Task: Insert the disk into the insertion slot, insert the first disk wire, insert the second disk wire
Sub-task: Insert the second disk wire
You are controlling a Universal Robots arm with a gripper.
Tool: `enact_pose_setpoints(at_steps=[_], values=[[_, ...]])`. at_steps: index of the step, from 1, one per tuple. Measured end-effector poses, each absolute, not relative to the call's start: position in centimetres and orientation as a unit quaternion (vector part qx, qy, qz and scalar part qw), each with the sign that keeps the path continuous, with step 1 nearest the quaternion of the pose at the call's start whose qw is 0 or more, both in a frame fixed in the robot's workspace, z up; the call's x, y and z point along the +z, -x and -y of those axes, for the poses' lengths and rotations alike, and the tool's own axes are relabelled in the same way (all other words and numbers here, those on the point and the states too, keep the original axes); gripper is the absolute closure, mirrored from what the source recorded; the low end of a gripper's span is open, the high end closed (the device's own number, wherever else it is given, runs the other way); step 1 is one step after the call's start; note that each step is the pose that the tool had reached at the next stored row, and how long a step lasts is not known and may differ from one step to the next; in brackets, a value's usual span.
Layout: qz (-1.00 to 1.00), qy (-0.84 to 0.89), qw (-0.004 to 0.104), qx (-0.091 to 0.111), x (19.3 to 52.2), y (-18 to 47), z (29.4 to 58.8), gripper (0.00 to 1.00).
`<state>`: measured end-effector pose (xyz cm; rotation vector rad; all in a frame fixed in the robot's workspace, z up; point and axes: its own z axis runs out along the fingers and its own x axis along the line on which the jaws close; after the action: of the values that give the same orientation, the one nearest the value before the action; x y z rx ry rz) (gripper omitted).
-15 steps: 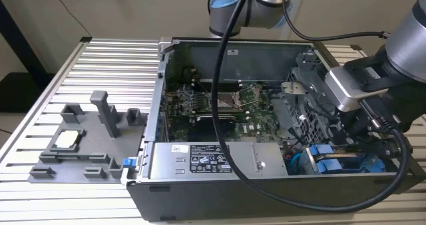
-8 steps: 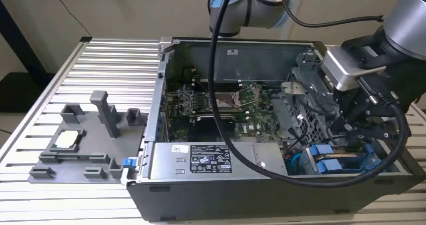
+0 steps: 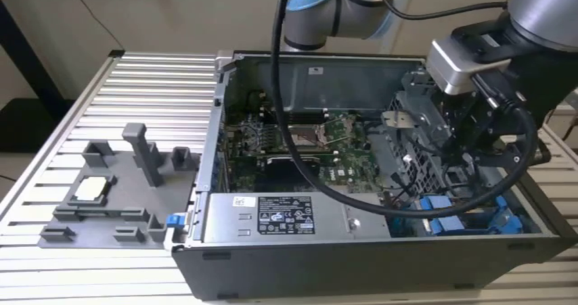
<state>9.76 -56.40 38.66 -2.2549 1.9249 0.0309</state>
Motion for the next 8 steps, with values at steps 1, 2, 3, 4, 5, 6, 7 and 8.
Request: enact_pose_setpoints(at_steps=[1,2,3,4,5,6,7,8], values=[[-0.647,0.758,0.088,0.01,38.6,-9.6,56.2,0.75],[-0.647,0.757,0.088,0.01,38.6,-9.4,56.0,0.75],[-0.647,0.757,0.088,0.01,38.5,-9.2,55.7,0.75],[-0.647,0.757,0.088,0.01,38.3,-9.1,55.6,0.75],[-0.647,0.757,0.088,0.01,38.1,-9.1,55.5,0.75],[-0.648,0.757,0.087,0.01,37.9,-9.1,55.5,0.75],[-0.648,0.757,0.087,0.009,37.7,-9.1,55.5,0.75],[-0.648,0.756,0.087,0.009,37.6,-9.0,55.5,0.75]])
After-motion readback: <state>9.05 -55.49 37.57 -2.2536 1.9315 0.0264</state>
